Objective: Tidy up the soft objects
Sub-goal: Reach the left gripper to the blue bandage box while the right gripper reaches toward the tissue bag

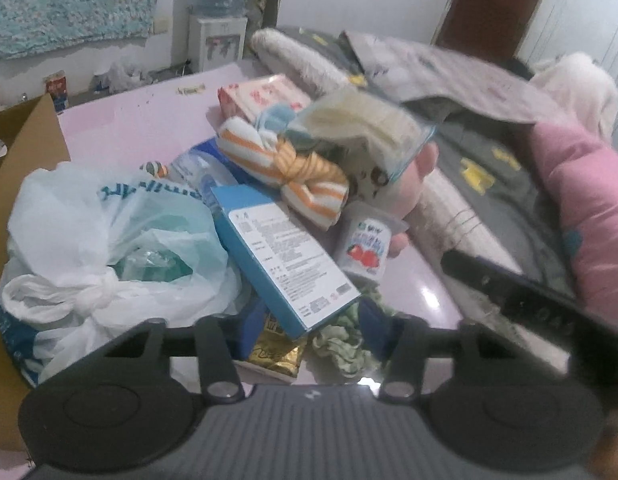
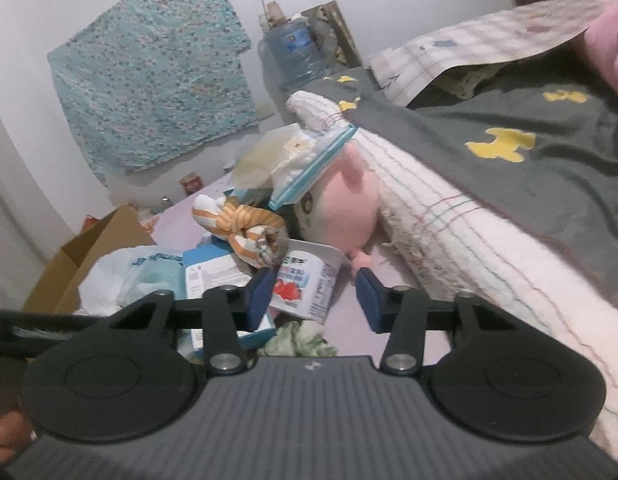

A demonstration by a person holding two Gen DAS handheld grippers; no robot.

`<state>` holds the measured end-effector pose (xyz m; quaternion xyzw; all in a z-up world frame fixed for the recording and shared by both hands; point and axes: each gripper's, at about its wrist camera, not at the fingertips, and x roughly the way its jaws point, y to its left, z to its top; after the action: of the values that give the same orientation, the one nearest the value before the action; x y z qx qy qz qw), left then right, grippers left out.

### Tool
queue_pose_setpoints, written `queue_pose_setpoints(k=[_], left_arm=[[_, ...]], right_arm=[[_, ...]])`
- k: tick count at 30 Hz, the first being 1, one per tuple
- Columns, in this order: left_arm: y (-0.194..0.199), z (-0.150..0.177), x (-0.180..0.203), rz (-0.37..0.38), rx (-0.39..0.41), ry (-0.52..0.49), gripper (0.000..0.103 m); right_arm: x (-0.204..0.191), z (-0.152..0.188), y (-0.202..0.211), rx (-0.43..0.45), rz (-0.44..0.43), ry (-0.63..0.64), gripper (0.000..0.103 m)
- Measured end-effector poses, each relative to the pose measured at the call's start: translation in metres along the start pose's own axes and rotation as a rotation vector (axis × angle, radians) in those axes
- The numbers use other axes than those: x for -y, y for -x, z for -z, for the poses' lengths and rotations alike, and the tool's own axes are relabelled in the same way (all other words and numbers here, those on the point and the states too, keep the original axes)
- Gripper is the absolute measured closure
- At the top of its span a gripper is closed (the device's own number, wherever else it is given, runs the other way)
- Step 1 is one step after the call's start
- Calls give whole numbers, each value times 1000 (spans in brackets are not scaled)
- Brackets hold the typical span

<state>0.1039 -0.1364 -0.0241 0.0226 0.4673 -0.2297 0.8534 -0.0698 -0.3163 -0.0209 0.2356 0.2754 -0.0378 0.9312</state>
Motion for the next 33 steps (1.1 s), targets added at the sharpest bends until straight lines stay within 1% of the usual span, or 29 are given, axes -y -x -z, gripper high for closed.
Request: queue_pose_setpoints(k=[3,5,7,9,11,14,16,18,21,24,26,29,33], left_arm=[[-13,-3,-1,-15,-26,1,60],[-20,-7,-3,-25,-42,18,59],[-25,-10,-5,-35,-52,36,52],[-31,-13,-7,-54,-68,49,36],[-37,-16,-8,-73,-88,64,33],[-46,-20,-11,-77,-117,92,33],[-51,-22,-15,-77,-122,134,40],[-52,-20,-18,-69,-117,158,57],[-49,-20,-18,-75,-87,180,65],[-41,-18,-15,-91,-47,170,72],[-35,-19,-15,-85,-24,168,74],[-27,-21,-14,-97,5,156,76],[-13,-19,-11,-95,32,131,78]], right_arm=[[4,-2,-11,-24,-52,-32,71],[4,-3,-17,-31,-64,-36,72],[2,-3,-21,-35,-73,-35,72],[2,-2,-22,-40,-84,-37,72],[3,-1,-24,-47,-90,-42,72],[5,1,-23,-49,-97,-48,72],[8,3,-24,-58,-96,-56,72],[11,5,-25,-64,-93,-63,71],[15,7,-26,-68,-86,-67,71],[16,8,-24,-70,-80,-71,71],[16,9,-22,-69,-80,-72,71],[14,9,-18,-66,-82,-69,71],[10,10,-10,-62,-84,-60,70]])
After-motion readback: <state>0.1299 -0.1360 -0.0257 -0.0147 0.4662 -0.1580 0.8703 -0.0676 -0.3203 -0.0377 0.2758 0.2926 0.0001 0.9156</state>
